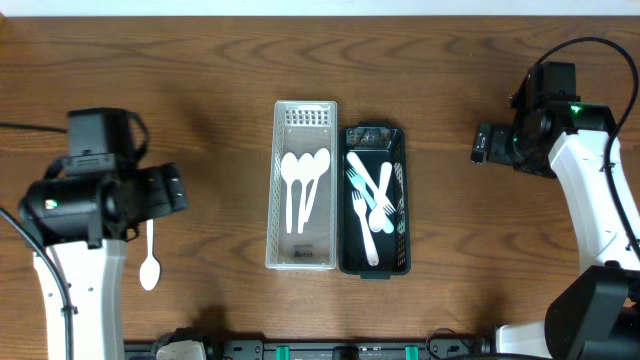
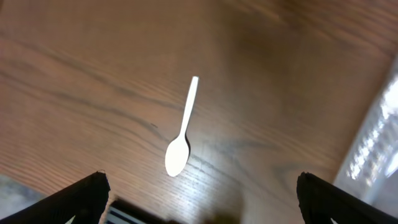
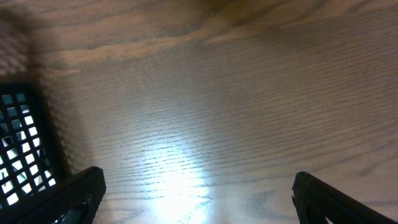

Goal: Pack container

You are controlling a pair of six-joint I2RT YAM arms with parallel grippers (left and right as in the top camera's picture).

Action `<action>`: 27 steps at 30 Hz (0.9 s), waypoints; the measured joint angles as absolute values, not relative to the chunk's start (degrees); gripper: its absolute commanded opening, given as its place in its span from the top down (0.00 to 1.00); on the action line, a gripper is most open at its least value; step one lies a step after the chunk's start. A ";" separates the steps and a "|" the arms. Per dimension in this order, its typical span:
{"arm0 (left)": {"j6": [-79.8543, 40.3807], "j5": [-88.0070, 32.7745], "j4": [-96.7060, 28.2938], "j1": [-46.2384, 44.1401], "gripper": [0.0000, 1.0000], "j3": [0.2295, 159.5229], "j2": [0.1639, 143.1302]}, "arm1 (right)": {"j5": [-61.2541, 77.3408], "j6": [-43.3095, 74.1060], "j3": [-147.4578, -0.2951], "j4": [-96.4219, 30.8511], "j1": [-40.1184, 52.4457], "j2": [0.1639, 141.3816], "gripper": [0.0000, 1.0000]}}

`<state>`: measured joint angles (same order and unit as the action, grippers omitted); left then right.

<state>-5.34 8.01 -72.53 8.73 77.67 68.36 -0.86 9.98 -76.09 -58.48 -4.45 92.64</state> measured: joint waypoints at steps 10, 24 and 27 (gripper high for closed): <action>-4.78 6.13 -51.11 19.81 0.02 57.41 77.25 | -0.84 9.98 -76.07 -58.63 -4.45 92.64 0.01; -1.83 0.73 -34.37 20.58 0.02 46.22 90.78 | -0.86 9.98 -76.05 -58.63 -4.45 92.64 0.01; -0.91 -1.69 -32.99 20.58 0.02 46.22 92.36 | -0.86 9.98 -76.05 -58.63 -4.45 92.64 0.01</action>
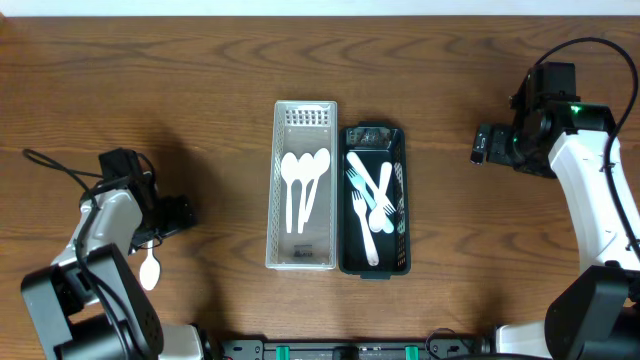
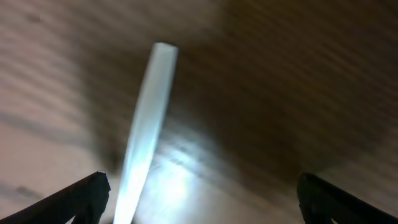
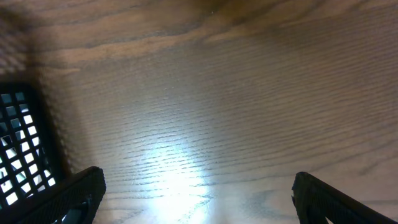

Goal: Pack container

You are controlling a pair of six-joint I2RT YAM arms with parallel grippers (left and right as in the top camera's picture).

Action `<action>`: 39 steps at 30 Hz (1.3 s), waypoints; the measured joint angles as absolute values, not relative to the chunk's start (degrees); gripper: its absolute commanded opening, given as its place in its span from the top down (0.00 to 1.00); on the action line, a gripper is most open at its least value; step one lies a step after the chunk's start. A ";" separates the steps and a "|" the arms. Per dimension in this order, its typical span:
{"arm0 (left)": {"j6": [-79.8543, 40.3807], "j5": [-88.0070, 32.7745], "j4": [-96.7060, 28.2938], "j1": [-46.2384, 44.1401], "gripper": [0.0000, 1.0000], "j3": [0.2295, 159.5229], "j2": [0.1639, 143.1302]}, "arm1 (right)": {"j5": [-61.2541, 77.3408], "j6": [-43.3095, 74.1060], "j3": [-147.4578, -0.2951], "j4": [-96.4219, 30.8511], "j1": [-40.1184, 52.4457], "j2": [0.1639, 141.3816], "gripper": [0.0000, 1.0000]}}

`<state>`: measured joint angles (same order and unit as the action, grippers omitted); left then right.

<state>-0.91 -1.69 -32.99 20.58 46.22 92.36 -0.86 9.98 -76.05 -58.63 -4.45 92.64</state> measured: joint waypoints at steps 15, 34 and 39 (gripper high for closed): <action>0.25 -3.90 -32.75 23.33 0.12 47.03 94.13 | -0.86 9.98 -76.05 -58.63 -4.45 92.64 0.01; 0.91 -4.08 -32.97 23.64 0.66 47.07 94.19 | -0.84 9.96 -76.05 -58.63 -4.45 92.64 0.01; 0.84 -4.10 -32.97 23.64 0.78 47.07 94.19 | -0.86 9.98 -76.05 -58.63 -4.45 92.64 0.01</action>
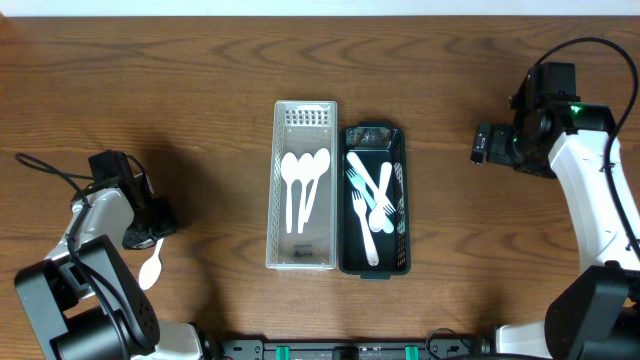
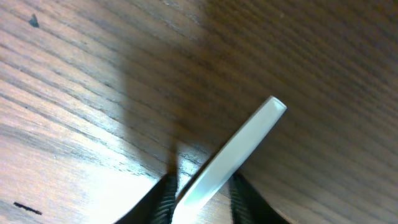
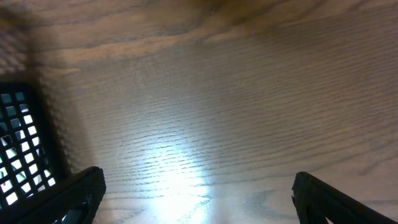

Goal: Pack container

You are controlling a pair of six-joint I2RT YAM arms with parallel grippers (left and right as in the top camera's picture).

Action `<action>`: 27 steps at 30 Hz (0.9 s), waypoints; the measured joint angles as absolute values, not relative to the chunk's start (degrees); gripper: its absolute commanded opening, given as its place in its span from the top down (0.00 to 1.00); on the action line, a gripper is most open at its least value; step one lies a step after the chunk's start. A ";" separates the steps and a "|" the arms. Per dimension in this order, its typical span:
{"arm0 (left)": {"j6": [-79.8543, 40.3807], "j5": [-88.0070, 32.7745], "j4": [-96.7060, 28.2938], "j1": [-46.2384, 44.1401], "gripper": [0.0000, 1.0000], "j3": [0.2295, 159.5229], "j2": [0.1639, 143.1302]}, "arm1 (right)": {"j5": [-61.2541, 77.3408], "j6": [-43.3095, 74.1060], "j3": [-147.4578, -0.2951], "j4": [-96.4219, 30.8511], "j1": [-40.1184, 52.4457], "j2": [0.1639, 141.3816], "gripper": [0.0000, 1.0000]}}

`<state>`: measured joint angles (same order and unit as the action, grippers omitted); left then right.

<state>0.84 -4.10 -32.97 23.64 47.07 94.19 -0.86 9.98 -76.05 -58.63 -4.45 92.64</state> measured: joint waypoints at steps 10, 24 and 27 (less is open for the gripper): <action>1.23 -4.14 -32.97 23.64 0.85 47.07 94.19 | -0.84 9.96 -76.05 -58.63 -4.45 92.64 0.01; 1.15 -4.14 -33.06 23.64 0.94 47.40 94.17 | -0.84 9.96 -76.05 -58.63 -4.45 92.64 0.01; 1.13 -4.14 -33.08 23.64 0.94 47.42 94.17 | -0.86 9.96 -76.05 -58.63 -4.45 92.64 0.01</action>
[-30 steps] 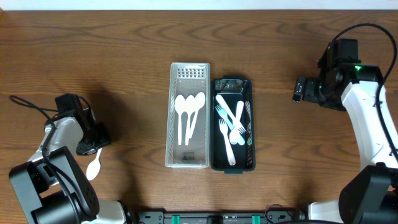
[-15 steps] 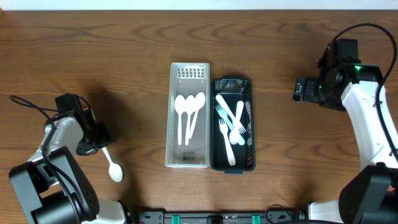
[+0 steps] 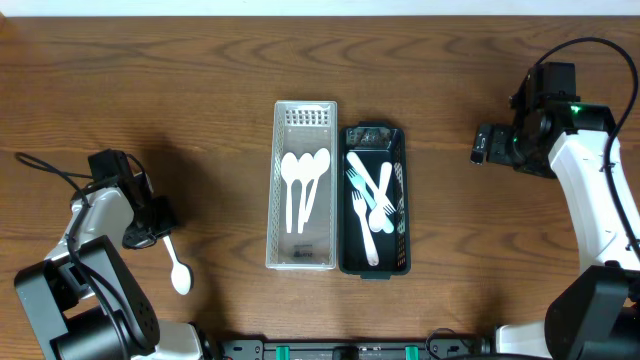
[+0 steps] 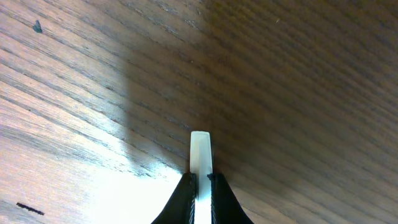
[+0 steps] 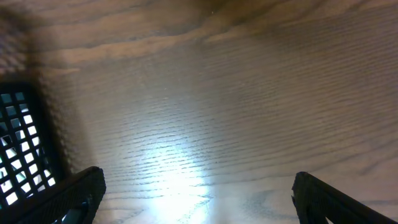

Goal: Pack container

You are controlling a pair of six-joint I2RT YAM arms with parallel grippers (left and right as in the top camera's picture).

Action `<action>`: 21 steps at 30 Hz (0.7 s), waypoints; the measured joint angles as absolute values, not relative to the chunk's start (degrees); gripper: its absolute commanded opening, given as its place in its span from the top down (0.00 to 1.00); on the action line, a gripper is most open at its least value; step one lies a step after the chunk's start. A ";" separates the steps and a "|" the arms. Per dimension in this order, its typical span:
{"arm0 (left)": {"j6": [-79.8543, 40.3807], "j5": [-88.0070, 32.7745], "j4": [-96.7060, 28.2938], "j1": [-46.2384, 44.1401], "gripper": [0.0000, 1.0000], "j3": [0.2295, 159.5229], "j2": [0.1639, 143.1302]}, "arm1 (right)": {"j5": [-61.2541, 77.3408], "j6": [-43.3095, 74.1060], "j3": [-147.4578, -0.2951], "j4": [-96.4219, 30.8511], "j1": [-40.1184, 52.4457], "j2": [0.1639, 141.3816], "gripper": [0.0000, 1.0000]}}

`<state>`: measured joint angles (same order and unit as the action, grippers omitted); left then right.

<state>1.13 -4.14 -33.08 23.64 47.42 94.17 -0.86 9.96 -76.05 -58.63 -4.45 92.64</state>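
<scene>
My left gripper is down at the table's left side, shut on the handle of a white plastic spoon. The spoon's bowl points toward the front right. In the left wrist view the handle sticks out straight between the shut fingertips. A clear white tray at the centre holds three white spoons. Beside it a black basket holds several white forks. My right gripper stands open over bare wood, right of the basket.
A corner of the black basket's mesh wall shows at the left of the right wrist view. A cable trails from the left arm. The wooden table's front edge carries the arm bases.
My left gripper's fingers have shut fully on the spoon handle. The handle lay slanted between them before and now lies straight. The spoon's bowl has swung from the front left to the front right.
My left gripper was open high above the lone spoon on the table. Then it was low, open at the handle's end. Then its fingers were closing around the slanted handle, and now they grip it. The right arm and both trays have stayed put.
</scene>
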 measured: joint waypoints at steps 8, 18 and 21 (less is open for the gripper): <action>1.13 -4.14 -33.12 23.64 0.94 47.46 94.17 | -0.84 9.98 -76.05 -58.67 -4.45 92.64 0.01; 1.13 -6.39 -43.81 22.22 0.94 51.86 93.27 | -0.86 9.96 -76.05 -58.70 -4.45 92.64 0.01; 1.13 -6.74 -49.45 19.64 0.94 57.34 90.35 | -0.84 9.96 -76.03 -58.72 -4.45 92.64 0.01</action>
